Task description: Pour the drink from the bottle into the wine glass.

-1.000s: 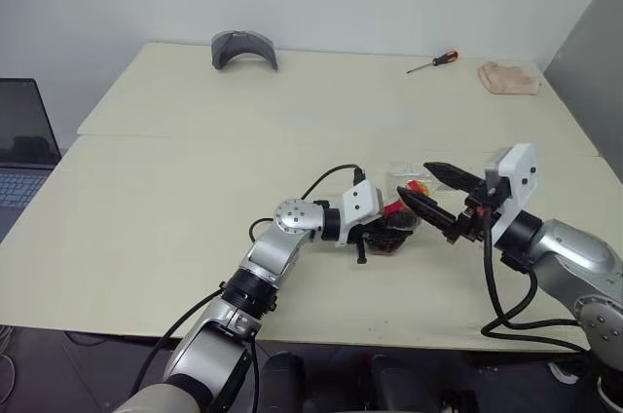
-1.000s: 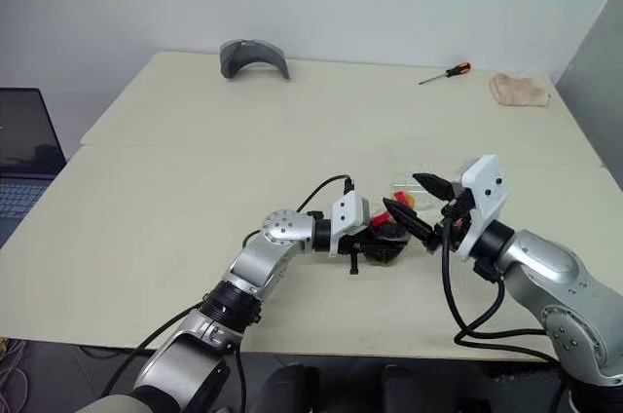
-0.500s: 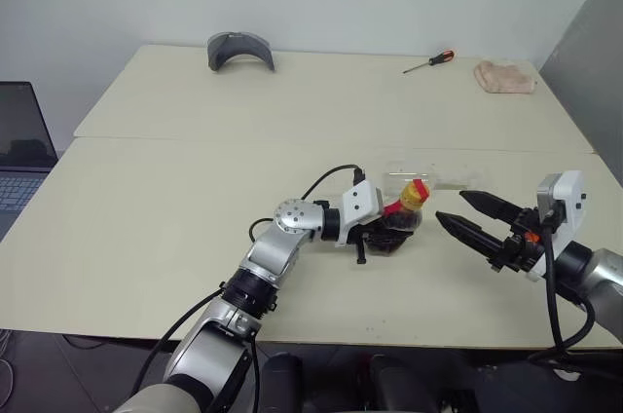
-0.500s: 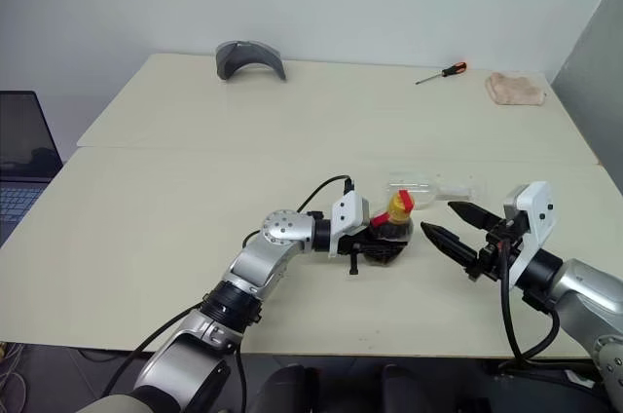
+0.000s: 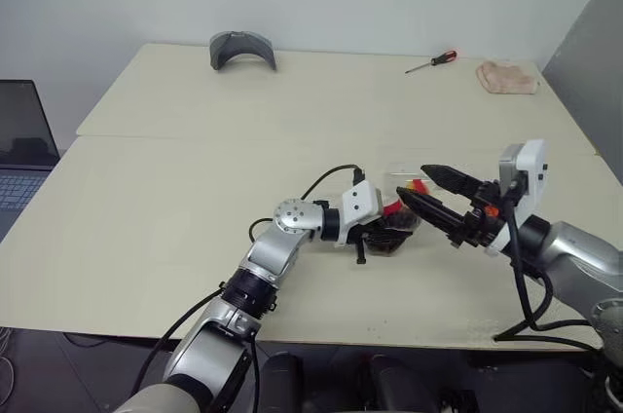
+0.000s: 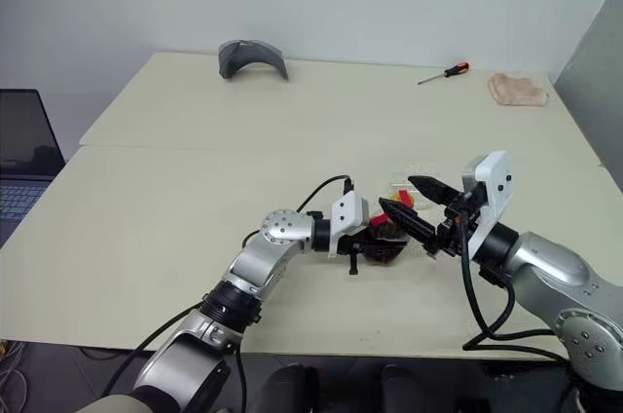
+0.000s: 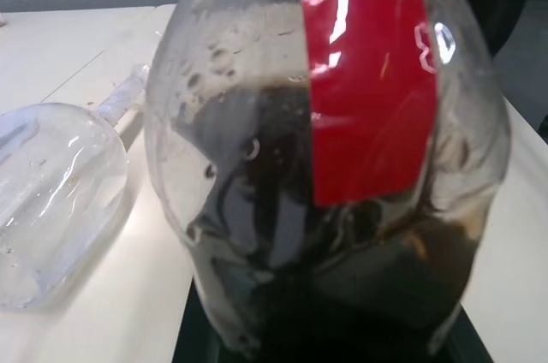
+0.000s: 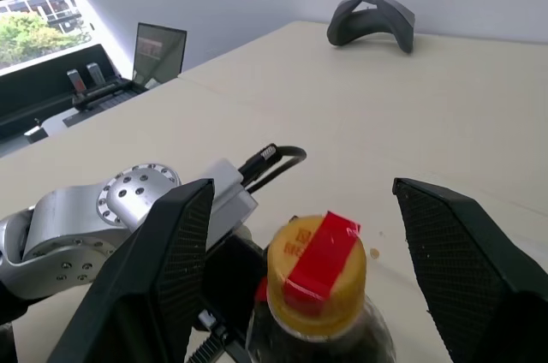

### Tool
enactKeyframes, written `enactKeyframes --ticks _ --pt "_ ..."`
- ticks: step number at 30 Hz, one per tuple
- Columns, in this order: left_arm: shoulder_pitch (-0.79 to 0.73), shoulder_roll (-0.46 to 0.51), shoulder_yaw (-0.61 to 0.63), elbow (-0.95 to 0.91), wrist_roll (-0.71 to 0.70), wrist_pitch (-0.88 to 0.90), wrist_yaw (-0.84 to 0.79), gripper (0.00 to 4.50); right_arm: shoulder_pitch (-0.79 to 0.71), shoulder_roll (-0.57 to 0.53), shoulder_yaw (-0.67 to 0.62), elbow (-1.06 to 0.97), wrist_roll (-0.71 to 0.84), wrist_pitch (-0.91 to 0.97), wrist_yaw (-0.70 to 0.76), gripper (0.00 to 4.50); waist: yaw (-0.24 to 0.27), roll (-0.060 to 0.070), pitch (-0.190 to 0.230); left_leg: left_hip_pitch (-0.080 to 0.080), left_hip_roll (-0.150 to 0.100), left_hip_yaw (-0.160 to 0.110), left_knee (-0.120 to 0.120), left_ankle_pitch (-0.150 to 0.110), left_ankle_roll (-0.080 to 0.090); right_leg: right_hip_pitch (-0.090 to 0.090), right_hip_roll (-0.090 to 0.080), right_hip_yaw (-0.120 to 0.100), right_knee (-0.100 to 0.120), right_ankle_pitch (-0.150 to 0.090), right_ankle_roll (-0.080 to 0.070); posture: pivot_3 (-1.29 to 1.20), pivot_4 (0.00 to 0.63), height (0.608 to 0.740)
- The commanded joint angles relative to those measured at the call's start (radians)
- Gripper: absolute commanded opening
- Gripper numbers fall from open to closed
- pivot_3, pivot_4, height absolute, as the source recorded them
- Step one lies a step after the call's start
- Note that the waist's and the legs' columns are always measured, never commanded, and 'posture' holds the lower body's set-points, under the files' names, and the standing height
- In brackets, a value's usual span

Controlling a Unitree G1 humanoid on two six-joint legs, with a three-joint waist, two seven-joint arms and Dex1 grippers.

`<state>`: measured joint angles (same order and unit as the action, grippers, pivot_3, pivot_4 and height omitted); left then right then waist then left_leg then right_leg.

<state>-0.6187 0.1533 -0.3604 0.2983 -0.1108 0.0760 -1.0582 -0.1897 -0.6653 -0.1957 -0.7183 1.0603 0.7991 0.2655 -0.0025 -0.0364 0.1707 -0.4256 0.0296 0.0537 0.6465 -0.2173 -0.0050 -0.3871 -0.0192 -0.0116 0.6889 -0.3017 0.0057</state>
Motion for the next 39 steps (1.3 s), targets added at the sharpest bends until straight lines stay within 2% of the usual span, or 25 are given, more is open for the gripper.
enactKeyframes --ticks 1,11,14,19,23,27,32,36,39 --pt "-0.012 -0.007 0.006 -0.046 -0.011 -0.02 0.003 0.7 -0.014 -0.002 0.005 -0.007 0.0 0.0 -0.002 3.55 0.0 0.0 0.0 0.0 0.0 0.0 0.0 0.0 0.0 0.0 0.0 0.0 0.0 0.0 0.0 0.0 0.15 0.74" --pt "-0.013 -0.006 0.006 -0.044 -0.011 -0.022 0.004 0.7 0.045 -0.002 0.013 -0.001 -0.07 -0.031 0.052 3.55 0.0 0.0 0.0 0.0 0.0 0.0 0.0 0.0 0.0 0.0 0.0 0.0 0.0 0.0 0.0 0.0 0.15 0.74" --pt "-0.013 -0.007 0.006 -0.043 -0.011 -0.022 0.004 0.7 0.052 0.01 0.013 -0.002 -0.081 -0.039 0.053 2.94 0.0 0.0 0.0 0.0 0.0 0.0 0.0 0.0 0.0 0.0 0.0 0.0 0.0 0.0 0.0 0.0 0.15 0.74" --pt "-0.01 -0.005 0.006 -0.047 -0.011 -0.02 0.006 0.69 0.047 0.031 0.013 -0.008 -0.086 -0.041 0.045 1.25 0.0 0.0 0.0 0.0 0.0 0.0 0.0 0.0 0.0 0.0 0.0 0.0 0.0 0.0 0.0 0.0 0.15 0.74" --pt "-0.006 -0.004 0.005 -0.051 -0.01 -0.018 0.007 0.69 0.03 0.062 0.003 -0.009 -0.066 -0.04 0.02 1.25 0.0 0.0 0.0 0.0 0.0 0.0 0.0 0.0 0.0 0.0 0.0 0.0 0.0 0.0 0.0 0.0 0.15 0.74" --pt "-0.001 -0.005 0.004 -0.058 -0.011 -0.016 0.008 0.69 0.019 0.123 -0.024 -0.008 0.007 -0.043 -0.039 1.25 0.0 0.0 0.0 0.0 0.001 0.0 0.0 0.0 0.0 0.0 0.0 0.0 0.0 0.0 0.0 0.0 0.15 0.74" --pt "0.004 -0.005 0.002 -0.066 -0.012 -0.014 0.011 0.69 0.018 0.146 -0.039 -0.02 0.086 -0.039 -0.111 1.22 0.0 0.0 0.0 0.0 0.0 0.0 0.0 0.0 0.0 0.0 0.0 0.0 0.0 0.0 0.0 0.0 0.15 0.74" --pt "0.006 -0.005 0.003 -0.067 -0.015 -0.017 0.013 0.69 0.053 0.119 -0.084 -0.013 0.064 -0.047 -0.135 1.21 0.0 0.0 0.0 0.0 0.0 0.0 0.0 0.0 0.0 0.0 0.0 0.0 0.0 0.0 0.0 0.0 0.15 0.74" --pt "0.007 -0.004 0.004 -0.068 -0.016 -0.018 0.014 0.69 0.112 0.054 -0.112 0.014 -0.05 -0.068 -0.093 1.21 0.0 0.0 0.0 0.0 0.0 0.0 0.0 0.0 0.0 0.0 0.0 0.0 0.0 0.0 0.0 0.0 0.15 0.74"
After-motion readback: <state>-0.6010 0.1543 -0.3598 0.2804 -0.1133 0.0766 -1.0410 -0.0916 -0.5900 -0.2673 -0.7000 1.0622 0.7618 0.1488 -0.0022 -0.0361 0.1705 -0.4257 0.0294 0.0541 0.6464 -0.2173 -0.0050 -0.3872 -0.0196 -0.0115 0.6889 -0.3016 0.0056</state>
